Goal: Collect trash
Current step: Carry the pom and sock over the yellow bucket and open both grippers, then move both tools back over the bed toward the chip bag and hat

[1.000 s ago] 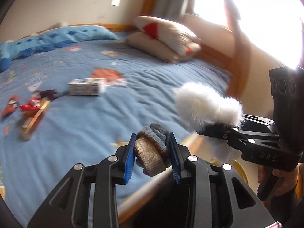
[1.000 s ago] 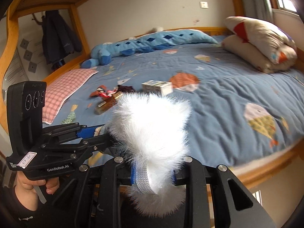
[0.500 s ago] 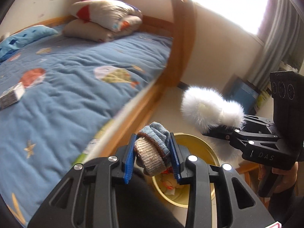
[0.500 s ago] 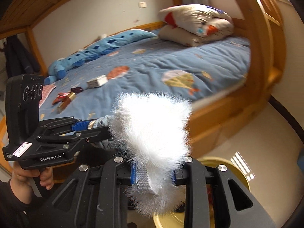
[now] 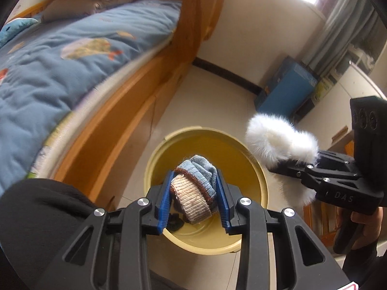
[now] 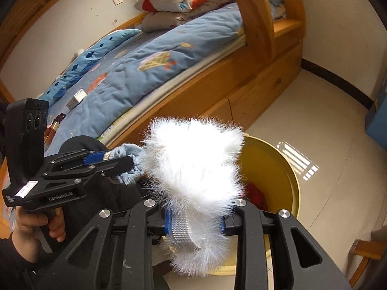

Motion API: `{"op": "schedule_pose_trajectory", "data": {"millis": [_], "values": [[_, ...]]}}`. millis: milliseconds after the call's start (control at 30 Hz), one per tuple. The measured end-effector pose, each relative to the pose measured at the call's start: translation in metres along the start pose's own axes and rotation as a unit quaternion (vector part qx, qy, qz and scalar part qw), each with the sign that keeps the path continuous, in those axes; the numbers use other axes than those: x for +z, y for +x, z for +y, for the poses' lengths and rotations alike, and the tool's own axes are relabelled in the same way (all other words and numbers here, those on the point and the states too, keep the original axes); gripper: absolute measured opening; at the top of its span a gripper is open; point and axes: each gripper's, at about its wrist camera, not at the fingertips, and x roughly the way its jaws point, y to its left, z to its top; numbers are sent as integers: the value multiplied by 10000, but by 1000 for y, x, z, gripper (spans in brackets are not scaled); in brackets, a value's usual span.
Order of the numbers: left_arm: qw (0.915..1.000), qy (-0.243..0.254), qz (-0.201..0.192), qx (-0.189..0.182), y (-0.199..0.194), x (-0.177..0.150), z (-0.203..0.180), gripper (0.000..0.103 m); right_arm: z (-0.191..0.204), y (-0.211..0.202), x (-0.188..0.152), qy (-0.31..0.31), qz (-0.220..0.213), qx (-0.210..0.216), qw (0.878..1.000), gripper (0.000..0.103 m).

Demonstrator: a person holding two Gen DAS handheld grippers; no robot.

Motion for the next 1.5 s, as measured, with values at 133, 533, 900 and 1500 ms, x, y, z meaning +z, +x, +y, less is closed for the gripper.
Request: {"op": "schedule_pose_trajectory", "data": {"millis": [133,533,900,1500], "values": [[9997,112,205,2,18,-1,-10,34,-7,7,-8,23,187,-150,9997,29],[9975,415,569,112,47,-1,-26,34,-35,14,-23,352,398,-367,9979,66],[9963,458,715,131,57,0,-29,35,-46,13,-21,417,384,-415,9975,66],[9969,367,655,-251,50,1,-27,82,-50,9,-19,521,381,-508,9966,68]]}}
